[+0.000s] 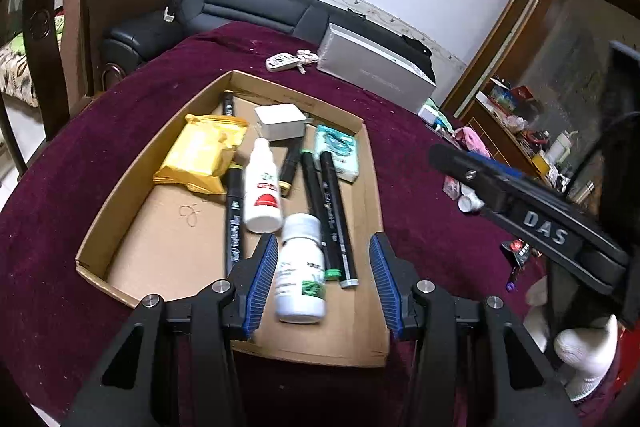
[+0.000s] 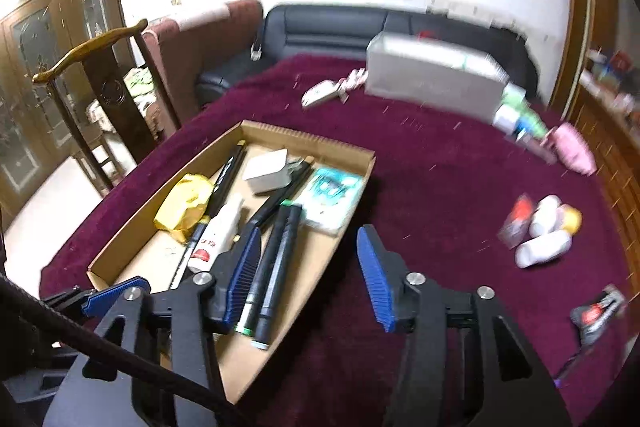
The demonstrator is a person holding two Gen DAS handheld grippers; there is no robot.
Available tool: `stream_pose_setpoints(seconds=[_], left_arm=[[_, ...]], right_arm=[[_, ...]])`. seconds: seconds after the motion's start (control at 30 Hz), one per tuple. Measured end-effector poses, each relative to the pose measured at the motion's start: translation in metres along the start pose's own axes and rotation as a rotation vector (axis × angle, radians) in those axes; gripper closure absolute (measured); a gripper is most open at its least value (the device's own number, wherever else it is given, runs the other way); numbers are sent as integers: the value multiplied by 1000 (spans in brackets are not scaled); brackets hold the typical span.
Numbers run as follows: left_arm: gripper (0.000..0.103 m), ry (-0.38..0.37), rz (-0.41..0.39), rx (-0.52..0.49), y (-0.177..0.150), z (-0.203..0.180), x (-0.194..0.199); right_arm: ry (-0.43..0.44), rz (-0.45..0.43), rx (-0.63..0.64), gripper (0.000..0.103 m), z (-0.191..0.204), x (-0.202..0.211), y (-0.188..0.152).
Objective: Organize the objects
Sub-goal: 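Lower the bottle into the box and open while the right gripper releases the marker, then move both open grippers back toward the remaining pile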
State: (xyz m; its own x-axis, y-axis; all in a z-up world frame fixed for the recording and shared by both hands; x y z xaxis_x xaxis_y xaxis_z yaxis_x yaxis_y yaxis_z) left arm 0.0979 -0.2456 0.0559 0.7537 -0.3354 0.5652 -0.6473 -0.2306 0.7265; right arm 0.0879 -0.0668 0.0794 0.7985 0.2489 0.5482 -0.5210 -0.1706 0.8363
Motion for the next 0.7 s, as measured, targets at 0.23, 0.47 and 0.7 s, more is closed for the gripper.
stream_pose_setpoints(seconds=[0.23, 0.47, 0.7], left_arm=[[61, -10, 17, -50, -4, -31, -3], [61, -3, 33, -107, -4, -63, -8], [61, -14, 64, -158, -7, -93, -22]], right_arm=[[-78, -81, 29, 48, -18, 28, 0], [-106, -107, 6, 46, -42, 43, -5], [-137, -98, -44, 44, -76, 46, -12]])
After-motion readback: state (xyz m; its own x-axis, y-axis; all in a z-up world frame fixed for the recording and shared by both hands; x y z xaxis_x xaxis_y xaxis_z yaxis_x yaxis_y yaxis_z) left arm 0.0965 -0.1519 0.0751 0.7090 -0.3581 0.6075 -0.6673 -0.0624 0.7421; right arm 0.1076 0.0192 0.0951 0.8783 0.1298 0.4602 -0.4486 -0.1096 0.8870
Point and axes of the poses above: each gripper's, at about its wrist camera, not at the fingertips, and x roughly against the way its jaws point, z to its left, y to its top, the point moved 1 cm from there along -x, roughly the way its jaws point, and after that the axes turned 6 degrees about -z, right-handed, at the moved point
